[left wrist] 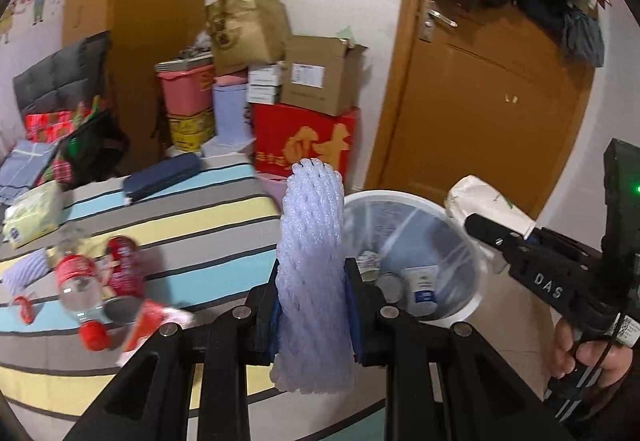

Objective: Collect trash
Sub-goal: 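Carry the foam net and cloth bag over the white bin and open both tools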

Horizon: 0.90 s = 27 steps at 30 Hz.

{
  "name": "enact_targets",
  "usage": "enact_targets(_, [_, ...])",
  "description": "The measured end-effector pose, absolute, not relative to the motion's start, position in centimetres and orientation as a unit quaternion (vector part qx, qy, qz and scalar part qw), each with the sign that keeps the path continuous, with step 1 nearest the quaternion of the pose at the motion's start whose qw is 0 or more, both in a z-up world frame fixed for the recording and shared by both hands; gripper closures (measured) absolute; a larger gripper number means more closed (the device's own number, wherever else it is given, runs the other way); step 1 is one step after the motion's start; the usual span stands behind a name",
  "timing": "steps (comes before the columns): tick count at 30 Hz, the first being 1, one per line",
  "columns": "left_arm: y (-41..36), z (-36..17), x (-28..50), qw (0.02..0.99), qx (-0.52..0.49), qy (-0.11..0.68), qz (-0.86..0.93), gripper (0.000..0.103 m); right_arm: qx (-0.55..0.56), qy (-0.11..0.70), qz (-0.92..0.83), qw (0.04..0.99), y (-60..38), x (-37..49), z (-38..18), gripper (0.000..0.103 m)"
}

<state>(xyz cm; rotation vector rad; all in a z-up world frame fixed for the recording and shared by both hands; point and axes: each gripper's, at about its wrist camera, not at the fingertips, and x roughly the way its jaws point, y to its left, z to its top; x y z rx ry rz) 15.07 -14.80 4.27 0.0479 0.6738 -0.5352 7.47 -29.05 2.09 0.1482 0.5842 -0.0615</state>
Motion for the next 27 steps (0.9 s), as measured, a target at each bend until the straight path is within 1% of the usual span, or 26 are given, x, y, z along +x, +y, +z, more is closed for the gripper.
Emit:
enact_targets(9, [-19.8, 2.7, 15.6, 0.890, 0.035, 0.347, -0.293, 0.076, 0.081, 0.313, -0.047, 0.945, -31.8, 7.5, 0.5, 0.083])
enact_targets(13, [-21.8, 1.5, 16.1, 0.881, 0.040, 0.362, -0.302, 0.076, 0.084, 0.337, -0.046, 0.937, -32.4, 8.1, -0.9, 0.083])
enact_targets(18, [-23.3, 0.2, 17.2, 0.874, 0.049, 0.376, -0.304, 0.076, 0.080, 0.358, -0.043, 0.929, -33.2, 8.7, -2.1, 0.082])
enact_targets(23, [-24.2, -0.5, 18.4, 0.872, 0.056, 0.383, -0.298, 0.076, 0.082, 0.363, -0.050, 0.927, -34.0, 9.2, -2.5, 0.082])
enact_targets(24, [-24.3, -0.5, 18.4, 0.872, 0.056, 0.382, -0.299, 0.075, 0.081, 0.363, -0.051, 0.927, -34.1, 9.3, -2.5, 0.082])
enact_targets(27, [-24.3, -0.6, 18.6, 0.871, 0.057, 0.382, -0.304, 0.068, 0.079, 0.368, -0.061, 0.925, -34.5, 9.6, -2.7, 0.082])
